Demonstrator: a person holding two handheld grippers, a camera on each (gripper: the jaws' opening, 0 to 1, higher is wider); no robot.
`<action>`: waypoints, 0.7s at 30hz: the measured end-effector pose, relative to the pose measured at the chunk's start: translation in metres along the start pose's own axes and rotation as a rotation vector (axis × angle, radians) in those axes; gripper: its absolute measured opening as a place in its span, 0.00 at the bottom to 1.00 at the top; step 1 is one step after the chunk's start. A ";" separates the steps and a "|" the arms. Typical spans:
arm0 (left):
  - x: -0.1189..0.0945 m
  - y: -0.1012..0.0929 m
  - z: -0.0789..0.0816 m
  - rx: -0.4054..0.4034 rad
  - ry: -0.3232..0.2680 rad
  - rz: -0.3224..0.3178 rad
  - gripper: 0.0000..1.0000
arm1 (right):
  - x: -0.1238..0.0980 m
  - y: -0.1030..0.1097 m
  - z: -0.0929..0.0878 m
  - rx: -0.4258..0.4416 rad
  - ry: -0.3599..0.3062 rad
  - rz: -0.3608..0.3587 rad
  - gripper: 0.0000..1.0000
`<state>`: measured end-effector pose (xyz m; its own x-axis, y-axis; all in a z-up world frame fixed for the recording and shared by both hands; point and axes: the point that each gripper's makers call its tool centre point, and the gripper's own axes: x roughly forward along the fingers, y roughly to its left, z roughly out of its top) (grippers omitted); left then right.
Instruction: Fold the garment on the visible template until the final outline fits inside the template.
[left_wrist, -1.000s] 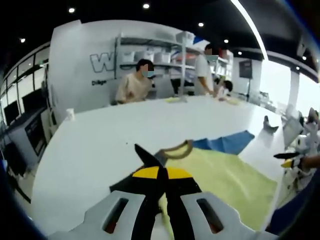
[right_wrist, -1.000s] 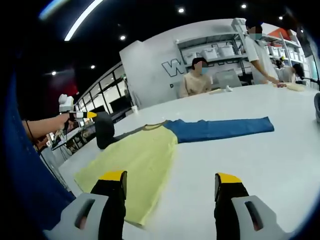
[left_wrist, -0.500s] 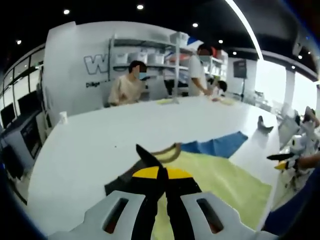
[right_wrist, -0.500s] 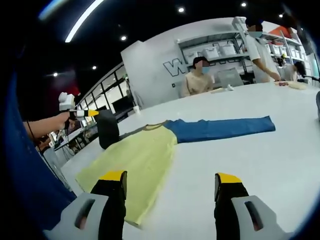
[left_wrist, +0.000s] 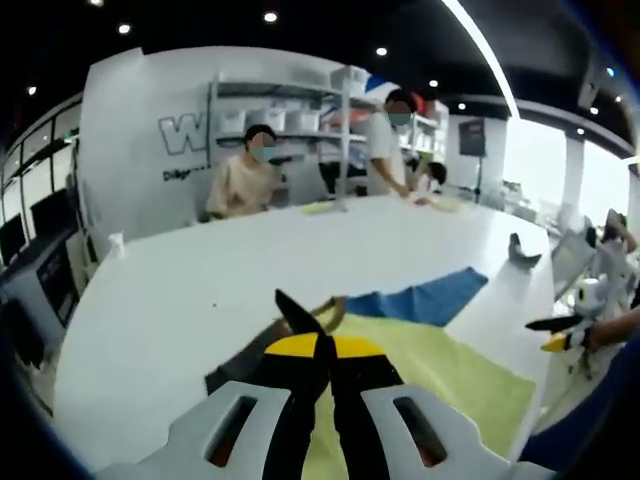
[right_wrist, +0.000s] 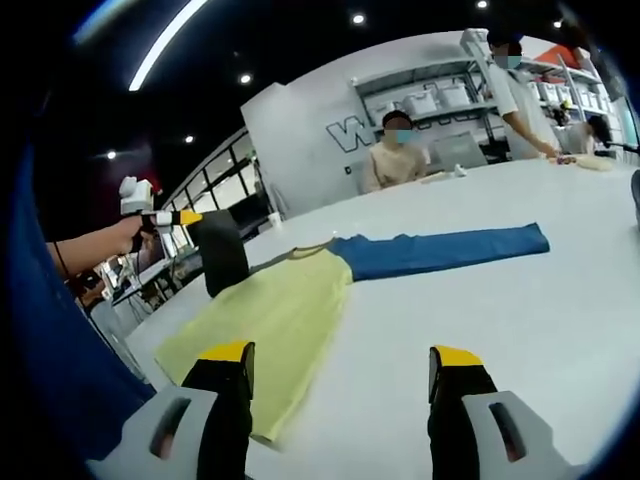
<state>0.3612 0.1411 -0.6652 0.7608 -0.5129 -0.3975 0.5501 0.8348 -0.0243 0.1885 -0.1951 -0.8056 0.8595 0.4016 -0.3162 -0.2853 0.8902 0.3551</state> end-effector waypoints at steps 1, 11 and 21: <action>0.001 -0.003 0.001 0.006 0.000 -0.005 0.00 | 0.000 -0.002 0.000 0.003 -0.003 -0.003 0.71; 0.005 -0.021 0.002 0.023 0.006 -0.031 0.00 | -0.003 -0.005 -0.002 0.013 -0.003 -0.004 0.71; 0.009 -0.050 -0.007 0.043 0.022 -0.071 0.00 | -0.005 -0.005 -0.002 0.016 0.002 0.001 0.71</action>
<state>0.3379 0.0959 -0.6734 0.7116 -0.5660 -0.4163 0.6173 0.7866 -0.0143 0.1848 -0.2007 -0.8077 0.8583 0.4030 -0.3177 -0.2792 0.8862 0.3697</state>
